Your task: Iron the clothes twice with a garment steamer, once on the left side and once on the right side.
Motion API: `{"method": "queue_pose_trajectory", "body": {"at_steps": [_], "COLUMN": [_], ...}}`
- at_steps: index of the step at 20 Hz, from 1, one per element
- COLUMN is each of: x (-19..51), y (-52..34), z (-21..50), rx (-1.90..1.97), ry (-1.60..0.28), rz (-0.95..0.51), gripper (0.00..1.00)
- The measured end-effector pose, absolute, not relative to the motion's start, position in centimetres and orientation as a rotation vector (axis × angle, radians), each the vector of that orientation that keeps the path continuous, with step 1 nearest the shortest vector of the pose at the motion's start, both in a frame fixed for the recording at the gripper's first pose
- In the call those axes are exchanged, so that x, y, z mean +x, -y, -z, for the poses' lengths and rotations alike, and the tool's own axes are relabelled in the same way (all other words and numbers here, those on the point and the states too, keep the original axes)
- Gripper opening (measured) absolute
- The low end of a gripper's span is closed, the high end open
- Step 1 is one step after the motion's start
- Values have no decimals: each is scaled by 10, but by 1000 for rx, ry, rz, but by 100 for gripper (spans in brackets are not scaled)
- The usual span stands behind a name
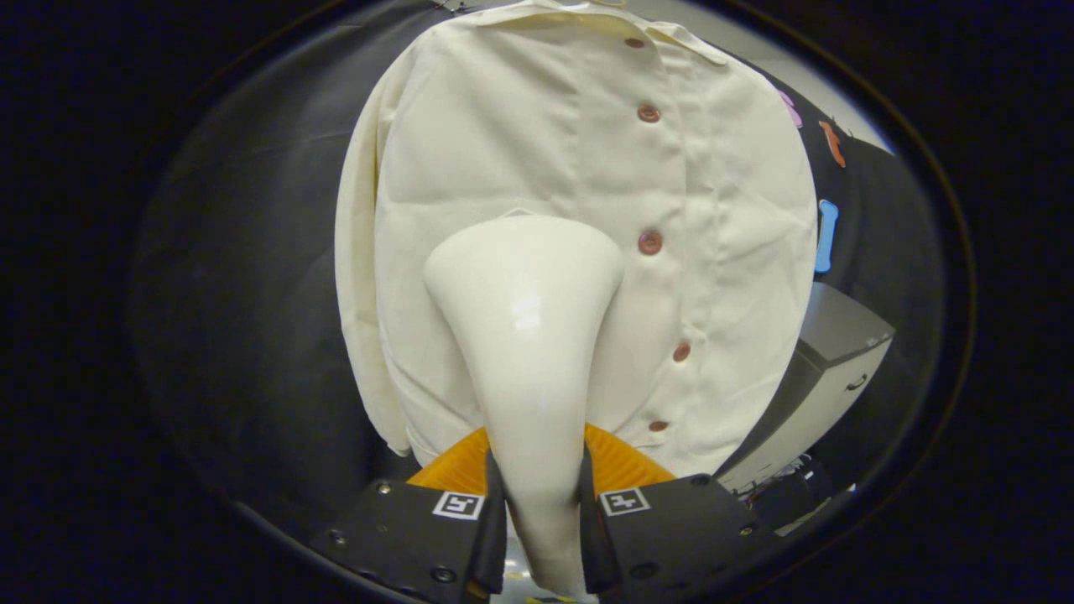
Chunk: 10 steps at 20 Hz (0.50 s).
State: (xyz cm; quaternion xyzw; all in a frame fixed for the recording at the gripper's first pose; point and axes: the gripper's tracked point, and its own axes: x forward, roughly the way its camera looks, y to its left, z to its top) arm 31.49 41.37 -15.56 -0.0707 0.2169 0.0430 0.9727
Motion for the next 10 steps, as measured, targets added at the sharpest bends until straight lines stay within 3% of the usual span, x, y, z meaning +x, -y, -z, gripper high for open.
{"method": "queue_pose_trajectory", "body": {"at_steps": [10], "x": [282], "y": [-404], "z": [242], "rx": [-164], "ry": [-582], "rz": [-59], "gripper": [36]}}
